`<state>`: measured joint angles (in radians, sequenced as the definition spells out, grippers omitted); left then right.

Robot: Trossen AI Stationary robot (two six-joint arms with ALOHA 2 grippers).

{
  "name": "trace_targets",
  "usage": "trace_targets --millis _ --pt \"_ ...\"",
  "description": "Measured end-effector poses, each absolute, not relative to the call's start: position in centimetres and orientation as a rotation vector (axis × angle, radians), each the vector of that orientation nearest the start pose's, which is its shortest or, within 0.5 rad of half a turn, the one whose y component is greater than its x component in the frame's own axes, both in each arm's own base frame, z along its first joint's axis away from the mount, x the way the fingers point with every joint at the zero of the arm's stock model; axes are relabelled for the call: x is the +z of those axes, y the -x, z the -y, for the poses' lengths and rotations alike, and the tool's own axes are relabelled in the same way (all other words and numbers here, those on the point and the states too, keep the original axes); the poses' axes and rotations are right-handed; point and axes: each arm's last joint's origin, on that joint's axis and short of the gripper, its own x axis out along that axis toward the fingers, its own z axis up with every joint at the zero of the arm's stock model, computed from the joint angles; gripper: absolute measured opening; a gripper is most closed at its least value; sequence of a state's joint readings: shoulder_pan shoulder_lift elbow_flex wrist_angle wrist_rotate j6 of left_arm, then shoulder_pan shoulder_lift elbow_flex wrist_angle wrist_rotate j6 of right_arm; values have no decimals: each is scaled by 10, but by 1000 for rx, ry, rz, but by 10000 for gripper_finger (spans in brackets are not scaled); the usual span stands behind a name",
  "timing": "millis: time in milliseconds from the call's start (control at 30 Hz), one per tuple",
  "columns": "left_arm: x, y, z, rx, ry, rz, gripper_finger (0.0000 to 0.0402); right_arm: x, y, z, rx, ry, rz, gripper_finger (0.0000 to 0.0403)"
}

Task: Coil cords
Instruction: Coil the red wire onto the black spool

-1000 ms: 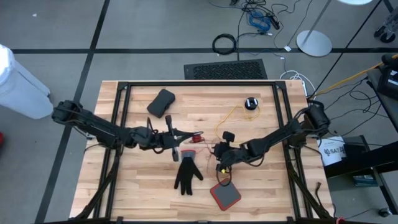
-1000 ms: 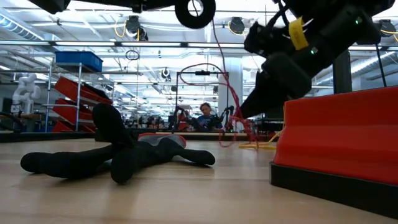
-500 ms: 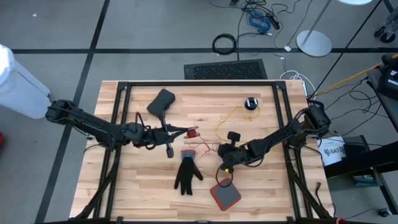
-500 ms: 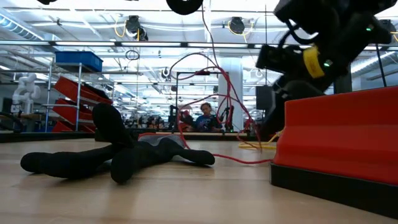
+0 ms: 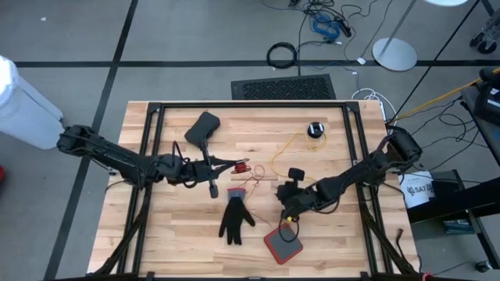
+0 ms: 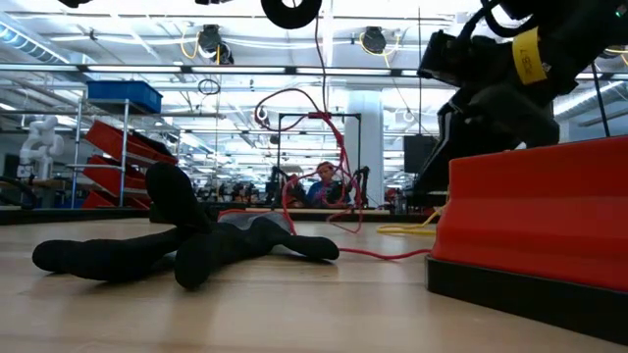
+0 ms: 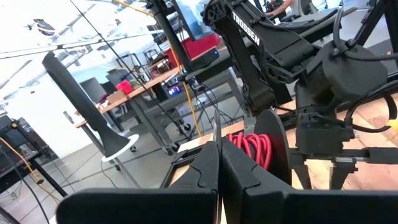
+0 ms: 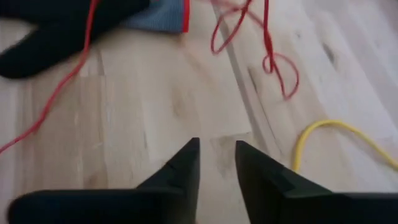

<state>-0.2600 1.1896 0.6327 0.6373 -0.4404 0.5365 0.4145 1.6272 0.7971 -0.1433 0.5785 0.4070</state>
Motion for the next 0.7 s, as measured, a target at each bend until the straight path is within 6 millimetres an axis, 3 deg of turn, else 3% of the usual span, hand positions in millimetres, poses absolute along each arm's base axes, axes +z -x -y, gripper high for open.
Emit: trace_targets --millis 233,367,700 --pt "277 -250 54 196 -502 25 0 150 -294 -93 -397 152 -688 126" --pt "277 -250 54 195 -502 22 0 149 -303 -80 -438 176 -661 122" --pt "275 -250 54 190 -507 6 0 152 -316 -56 -351 117 -651 91"
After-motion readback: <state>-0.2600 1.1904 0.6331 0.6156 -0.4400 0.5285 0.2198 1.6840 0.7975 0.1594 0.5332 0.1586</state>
